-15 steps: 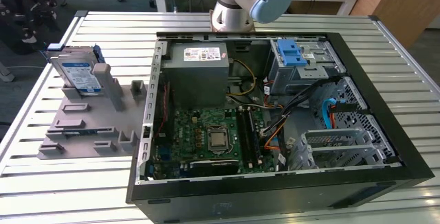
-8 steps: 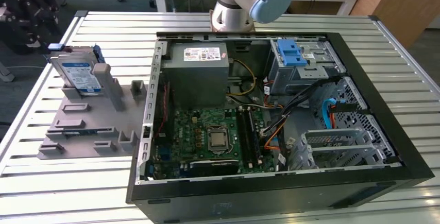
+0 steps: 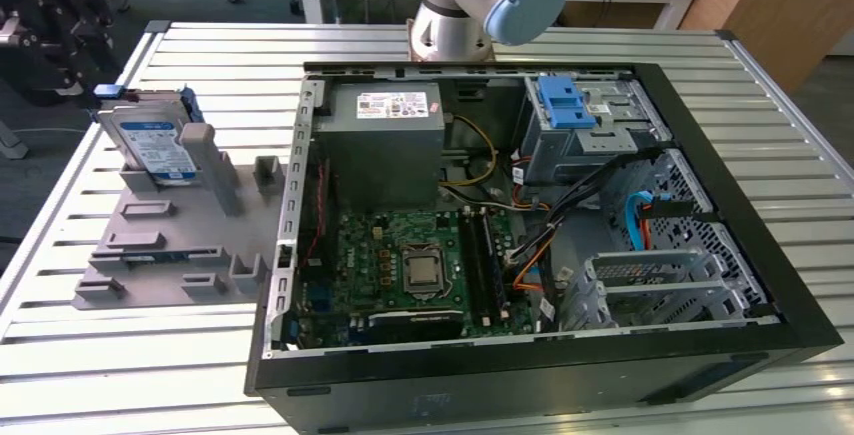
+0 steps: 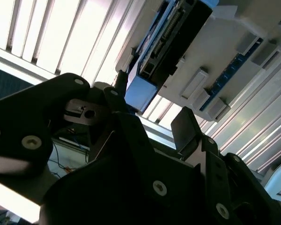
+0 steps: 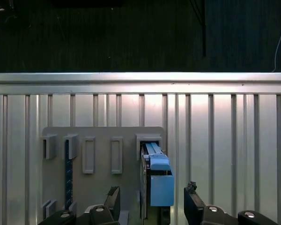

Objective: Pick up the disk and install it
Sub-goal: 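Pick up the disk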

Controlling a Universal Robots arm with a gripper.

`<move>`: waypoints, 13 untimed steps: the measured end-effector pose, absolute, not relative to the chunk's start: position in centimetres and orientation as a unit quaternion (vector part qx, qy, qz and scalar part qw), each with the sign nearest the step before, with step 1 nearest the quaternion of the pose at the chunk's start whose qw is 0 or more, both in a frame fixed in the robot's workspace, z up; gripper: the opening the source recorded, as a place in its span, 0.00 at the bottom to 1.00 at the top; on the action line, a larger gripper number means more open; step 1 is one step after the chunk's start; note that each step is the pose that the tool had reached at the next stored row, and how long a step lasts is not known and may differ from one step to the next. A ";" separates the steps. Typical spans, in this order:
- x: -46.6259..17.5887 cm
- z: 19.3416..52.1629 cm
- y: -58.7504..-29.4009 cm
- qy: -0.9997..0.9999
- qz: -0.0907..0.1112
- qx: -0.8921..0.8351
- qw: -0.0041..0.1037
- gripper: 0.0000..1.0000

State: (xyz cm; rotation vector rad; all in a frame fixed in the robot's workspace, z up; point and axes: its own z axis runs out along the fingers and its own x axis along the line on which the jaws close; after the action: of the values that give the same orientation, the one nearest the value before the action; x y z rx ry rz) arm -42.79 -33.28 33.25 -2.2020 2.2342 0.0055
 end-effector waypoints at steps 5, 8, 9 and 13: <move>-42.9 32.8 -33.2 0.712 0.002 -0.702 0.002 0.65; -42.9 32.3 -33.2 0.712 0.002 -0.702 0.002 0.65; -42.9 32.1 -33.2 0.712 0.002 -0.702 0.002 0.65; -42.9 31.4 -33.2 0.712 0.002 -0.702 0.002 0.65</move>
State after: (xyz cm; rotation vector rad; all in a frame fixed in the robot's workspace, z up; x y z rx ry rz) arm -42.89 -33.21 31.43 -2.2017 2.2348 0.0056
